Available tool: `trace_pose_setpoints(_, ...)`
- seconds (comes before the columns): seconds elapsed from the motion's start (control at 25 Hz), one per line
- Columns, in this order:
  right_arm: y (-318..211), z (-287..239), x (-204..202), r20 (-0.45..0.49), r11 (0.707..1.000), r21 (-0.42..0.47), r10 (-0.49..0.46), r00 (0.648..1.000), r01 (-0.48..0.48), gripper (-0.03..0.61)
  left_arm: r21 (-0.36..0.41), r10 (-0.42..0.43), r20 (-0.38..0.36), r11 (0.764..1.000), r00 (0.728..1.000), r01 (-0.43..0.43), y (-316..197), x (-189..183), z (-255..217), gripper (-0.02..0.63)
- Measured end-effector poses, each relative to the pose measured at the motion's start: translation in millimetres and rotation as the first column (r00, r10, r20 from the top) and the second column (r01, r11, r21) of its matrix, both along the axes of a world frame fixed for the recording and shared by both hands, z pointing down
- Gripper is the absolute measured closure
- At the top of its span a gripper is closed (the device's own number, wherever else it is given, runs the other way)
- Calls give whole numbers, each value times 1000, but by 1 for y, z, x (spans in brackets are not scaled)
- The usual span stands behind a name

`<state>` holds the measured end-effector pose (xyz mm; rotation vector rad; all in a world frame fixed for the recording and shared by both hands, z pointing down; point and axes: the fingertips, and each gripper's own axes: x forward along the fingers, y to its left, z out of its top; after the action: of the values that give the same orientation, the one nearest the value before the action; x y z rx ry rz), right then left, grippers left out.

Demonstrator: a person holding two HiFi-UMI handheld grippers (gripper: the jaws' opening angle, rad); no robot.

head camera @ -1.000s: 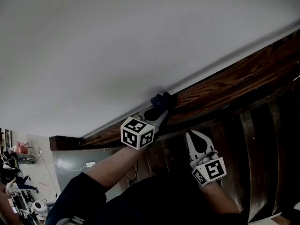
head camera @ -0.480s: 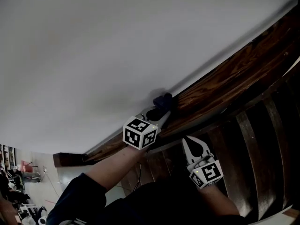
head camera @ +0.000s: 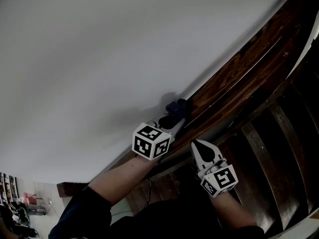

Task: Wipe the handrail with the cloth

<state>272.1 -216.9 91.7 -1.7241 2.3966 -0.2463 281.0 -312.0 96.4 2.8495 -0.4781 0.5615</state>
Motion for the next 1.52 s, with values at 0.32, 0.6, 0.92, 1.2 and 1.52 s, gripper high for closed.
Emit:
trace_pose_setpoints(0.32, 2, -22, 28, 9, 997, 48, 53, 999, -53, 569, 40, 82, -5, 996, 997, -81, 0, 60, -34, 531)
trace_pose_setpoints(0.6, 20, -23, 47, 24, 992, 56, 115, 993, -116, 570, 91, 143, 7, 986, 990, -143, -1, 100, -59, 531)
trace_pose_setpoints(0.92, 32, -25, 76, 51, 981, 45, 189, 981, -191, 570, 141, 200, 18, 969, 980, -200, -4, 146, -91, 531)
trace_pose_setpoints(1.2, 40, -52, 70, 19, 973, 103, 208, 978, -209, 570, 173, 243, -80, 959, 967, -226, 21, 140, -122, 531)
trace_pose_setpoints(1.52, 57, -70, -3, -55, 991, 103, 86, 995, -80, 570, 191, 212, -238, 967, 948, -169, 74, 29, -155, 531)
